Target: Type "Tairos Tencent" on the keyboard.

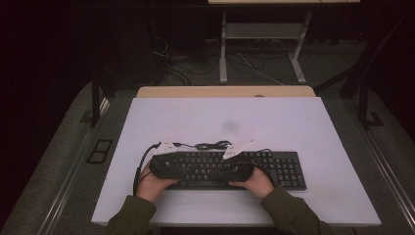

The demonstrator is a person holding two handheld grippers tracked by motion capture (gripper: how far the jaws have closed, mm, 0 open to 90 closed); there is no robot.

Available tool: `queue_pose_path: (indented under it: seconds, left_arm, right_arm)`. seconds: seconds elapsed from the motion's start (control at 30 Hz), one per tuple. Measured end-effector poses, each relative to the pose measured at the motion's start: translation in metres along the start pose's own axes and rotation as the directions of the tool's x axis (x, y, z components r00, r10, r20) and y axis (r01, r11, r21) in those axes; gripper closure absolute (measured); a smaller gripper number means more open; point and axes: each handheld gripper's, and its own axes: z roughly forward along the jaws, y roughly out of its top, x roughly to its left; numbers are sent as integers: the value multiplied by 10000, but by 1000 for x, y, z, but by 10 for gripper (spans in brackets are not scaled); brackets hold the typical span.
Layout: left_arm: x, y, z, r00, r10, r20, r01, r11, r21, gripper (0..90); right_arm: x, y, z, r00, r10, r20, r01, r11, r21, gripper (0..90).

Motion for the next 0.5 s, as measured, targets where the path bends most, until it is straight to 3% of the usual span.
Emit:
queue_pose_path:
  seconds: [0.5]
  left_arm:
    - [0,0,0,10000,15,-52,-15,10000,-6,289]
  right_arm:
    - [1,0,4,10000,-34,51,32,9997,230,893]
